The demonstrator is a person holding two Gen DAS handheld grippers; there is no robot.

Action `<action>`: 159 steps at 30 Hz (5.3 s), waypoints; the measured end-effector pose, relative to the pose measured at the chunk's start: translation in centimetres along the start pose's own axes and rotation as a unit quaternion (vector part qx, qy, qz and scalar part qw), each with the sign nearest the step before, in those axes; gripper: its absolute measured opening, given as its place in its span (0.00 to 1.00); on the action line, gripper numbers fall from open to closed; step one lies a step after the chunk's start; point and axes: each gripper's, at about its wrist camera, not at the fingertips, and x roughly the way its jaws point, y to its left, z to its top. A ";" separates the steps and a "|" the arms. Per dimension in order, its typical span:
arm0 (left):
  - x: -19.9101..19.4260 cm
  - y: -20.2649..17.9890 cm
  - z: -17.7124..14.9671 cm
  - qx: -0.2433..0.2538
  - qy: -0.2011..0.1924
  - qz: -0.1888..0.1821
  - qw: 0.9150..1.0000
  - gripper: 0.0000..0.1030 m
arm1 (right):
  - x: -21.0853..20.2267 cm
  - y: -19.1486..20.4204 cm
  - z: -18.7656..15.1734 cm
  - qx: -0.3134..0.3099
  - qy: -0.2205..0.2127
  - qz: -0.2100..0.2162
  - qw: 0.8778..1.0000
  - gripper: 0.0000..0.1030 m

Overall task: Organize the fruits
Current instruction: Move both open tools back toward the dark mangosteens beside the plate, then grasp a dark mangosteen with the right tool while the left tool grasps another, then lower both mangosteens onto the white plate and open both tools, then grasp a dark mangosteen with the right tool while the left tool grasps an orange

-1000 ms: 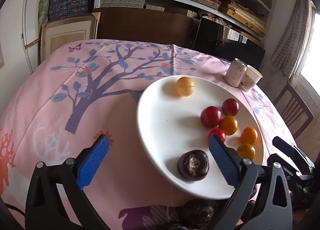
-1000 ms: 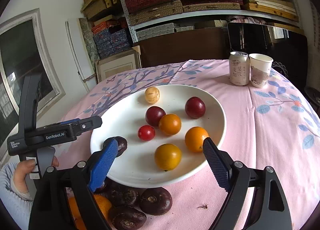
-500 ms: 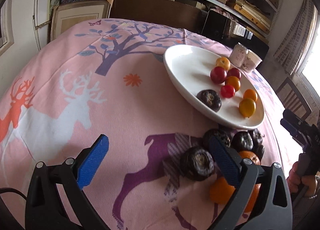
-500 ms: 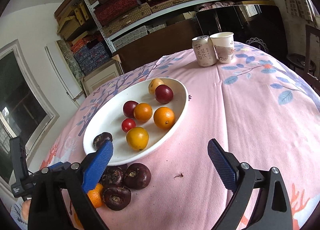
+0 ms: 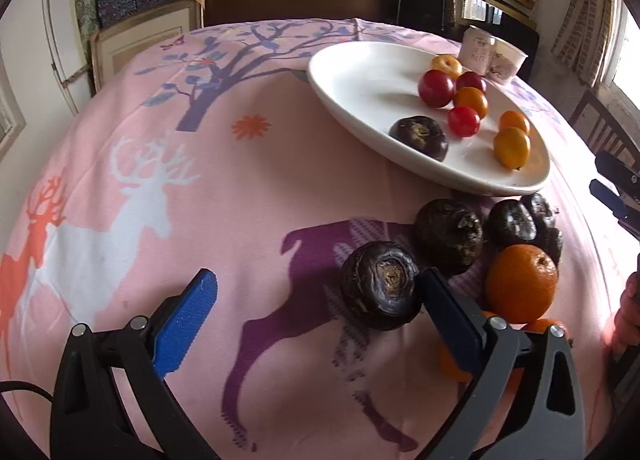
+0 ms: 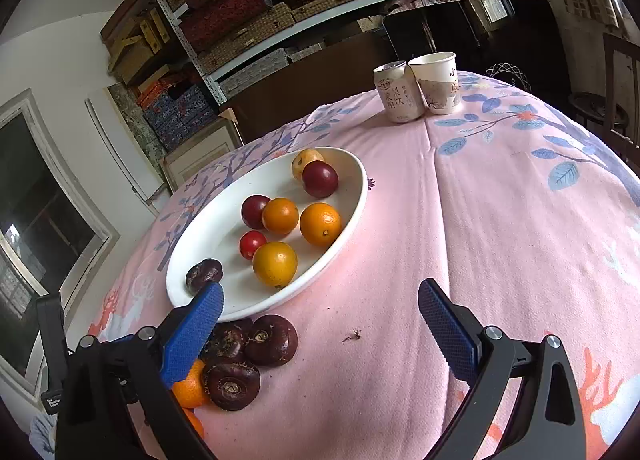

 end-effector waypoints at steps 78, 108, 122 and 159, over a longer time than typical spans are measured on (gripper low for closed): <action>-0.4 0.7 -0.1 -0.003 -0.009 -0.022 1.000 0.39 | 3.7 5.4 -3.5 -0.225 0.133 -0.067 0.963 0.39; 6.2 -4.9 13.3 0.044 -0.042 -0.055 0.997 0.40 | 10.0 9.5 4.4 -0.164 0.087 0.055 0.981 0.40; 0.9 -3.1 9.6 0.005 -0.114 -0.021 0.993 0.94 | 6.2 7.7 2.6 -0.156 0.035 0.025 0.987 0.71; -3.3 -2.2 1.7 0.012 -0.118 0.035 0.992 0.95 | 1.9 5.6 -3.6 -0.183 0.096 -0.063 0.976 0.88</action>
